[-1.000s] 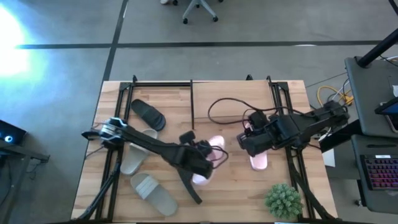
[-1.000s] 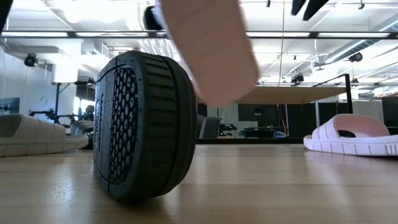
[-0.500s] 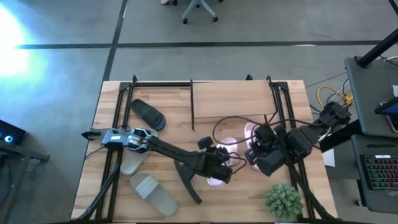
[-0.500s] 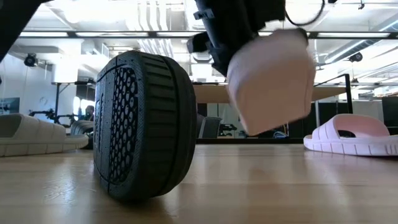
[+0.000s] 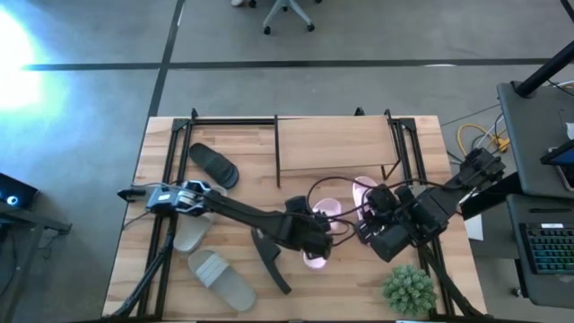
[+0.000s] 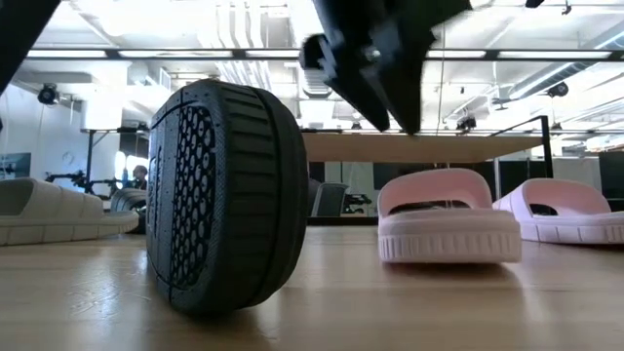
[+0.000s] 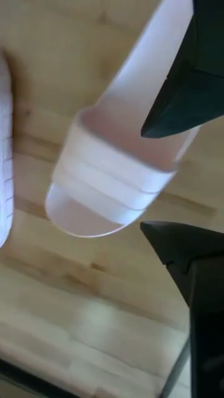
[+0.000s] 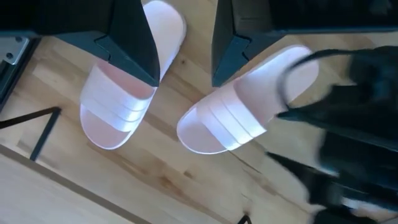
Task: Pick and place slides into the shelf
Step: Move the left pink slide to the center of the table
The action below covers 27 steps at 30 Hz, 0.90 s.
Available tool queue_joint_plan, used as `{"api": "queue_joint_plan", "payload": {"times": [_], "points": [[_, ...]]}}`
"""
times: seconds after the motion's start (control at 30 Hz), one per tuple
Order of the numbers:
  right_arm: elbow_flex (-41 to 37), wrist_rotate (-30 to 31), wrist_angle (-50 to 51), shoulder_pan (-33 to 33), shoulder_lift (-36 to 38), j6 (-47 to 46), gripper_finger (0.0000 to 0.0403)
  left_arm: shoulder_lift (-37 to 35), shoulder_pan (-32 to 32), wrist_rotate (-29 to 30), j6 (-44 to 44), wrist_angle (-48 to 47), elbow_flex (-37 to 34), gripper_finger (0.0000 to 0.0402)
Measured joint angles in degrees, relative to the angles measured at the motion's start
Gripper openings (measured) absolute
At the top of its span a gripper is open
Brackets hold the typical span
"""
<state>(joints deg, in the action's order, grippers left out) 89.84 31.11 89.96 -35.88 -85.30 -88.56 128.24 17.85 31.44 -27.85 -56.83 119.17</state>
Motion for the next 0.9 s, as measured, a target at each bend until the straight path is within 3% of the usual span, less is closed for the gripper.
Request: {"api": "queue_joint_plan", "payload": {"times": [0.13,0.27,0.37,0.57,0.9], "points": [[-1.2,0.0,0.1,0.0,0.1,-1.8,0.0134,-1.7,0.1,-2.8,-0.2,-6.1,-1.5,0.0219],[-1.6,-0.2,0.1,0.0,0.1,-1.9,0.0134,-2.5,0.0,-12.5,4.1,-4.5,-4.9,0.0204],[-1.6,-0.2,0.1,0.0,0.1,-1.9,0.0129,-2.5,0.0,-16.7,5.9,-1.2,-8.6,0.0158],[-1.7,-0.2,0.0,-0.3,0.1,-2.1,0.0117,-2.7,-0.2,-15.9,7.6,3.8,-14.4,0.0018],[-2.0,-0.1,0.1,-0.4,0.1,-2.1,0.0112,-2.7,-2.0,-17.4,11.6,18.0,-18.6,0.0014]]}}
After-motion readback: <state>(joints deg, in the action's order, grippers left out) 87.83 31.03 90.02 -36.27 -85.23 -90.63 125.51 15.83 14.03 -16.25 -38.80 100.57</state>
